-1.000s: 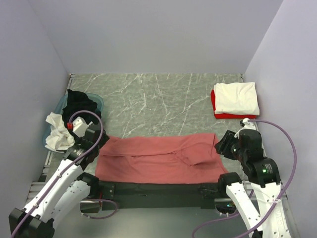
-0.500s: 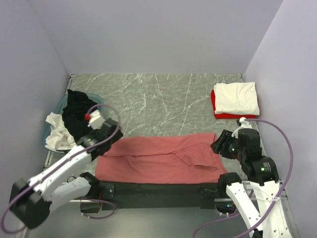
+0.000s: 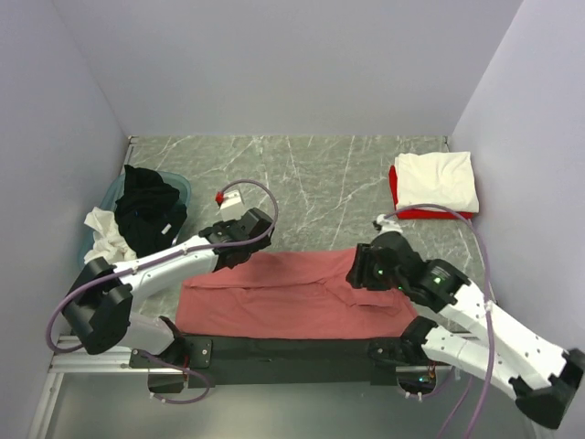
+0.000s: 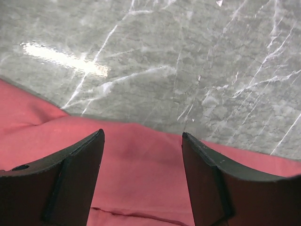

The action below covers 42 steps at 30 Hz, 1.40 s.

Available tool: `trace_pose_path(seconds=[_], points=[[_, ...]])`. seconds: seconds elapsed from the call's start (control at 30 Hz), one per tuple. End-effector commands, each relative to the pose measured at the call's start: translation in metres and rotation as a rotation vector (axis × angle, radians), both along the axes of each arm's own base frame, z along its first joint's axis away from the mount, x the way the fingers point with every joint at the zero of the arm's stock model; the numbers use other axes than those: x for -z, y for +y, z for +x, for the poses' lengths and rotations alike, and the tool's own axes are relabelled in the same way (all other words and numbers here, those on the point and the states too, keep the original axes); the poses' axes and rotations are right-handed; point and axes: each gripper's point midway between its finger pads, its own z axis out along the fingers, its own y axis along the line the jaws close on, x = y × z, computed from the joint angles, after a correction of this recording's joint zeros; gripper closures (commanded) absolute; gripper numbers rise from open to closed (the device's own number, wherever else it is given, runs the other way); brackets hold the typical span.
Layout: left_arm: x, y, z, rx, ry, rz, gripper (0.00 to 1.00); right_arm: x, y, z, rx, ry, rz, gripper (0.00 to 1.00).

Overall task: Fold and stack the t-shirts
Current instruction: Fold the tshirt

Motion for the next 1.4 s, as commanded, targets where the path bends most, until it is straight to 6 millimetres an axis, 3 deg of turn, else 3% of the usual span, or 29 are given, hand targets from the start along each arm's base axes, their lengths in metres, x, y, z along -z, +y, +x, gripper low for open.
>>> trace_pose_path(seconds=[0.0, 0.1, 0.3, 0.67, 0.93, 1.17, 1.27, 1.37], points=[[0.001, -0.016, 0.006, 0.037, -0.009, -0.034, 0.27, 0.009, 0.017, 0.011, 0.035, -0.026, -0.004, 0.44], [0.009, -0.018, 0.005, 0.047, 0.012, -0.023, 0.27, 0.033, 0.031, 0.002, -0.002, 0.028, -0.012, 0.47], [0.015, -0.021, 0.005, 0.069, 0.025, -0.013, 0.26, 0.060, 0.051, -0.007, -0.051, 0.081, -0.048, 0.53], [0.025, -0.020, 0.002, 0.080, 0.047, 0.004, 0.25, 0.109, 0.039, 0.000, -0.007, 0.133, -0.213, 0.50], [0.024, -0.015, 0.000, 0.072, 0.044, 0.012, 0.23, 0.117, 0.023, 0.008, 0.049, 0.110, -0.300, 0.49], [0.027, -0.015, -0.001, 0.074, 0.053, 0.017, 0.23, 0.133, 0.013, 0.003, 0.049, 0.140, -0.342, 0.51], [0.029, -0.014, -0.002, 0.073, 0.058, 0.018, 0.23, 0.136, 0.014, 0.001, 0.047, 0.149, -0.334, 0.58], [0.028, -0.015, -0.002, 0.074, 0.058, 0.016, 0.23, 0.130, 0.016, 0.002, 0.044, 0.141, -0.324, 0.73]])
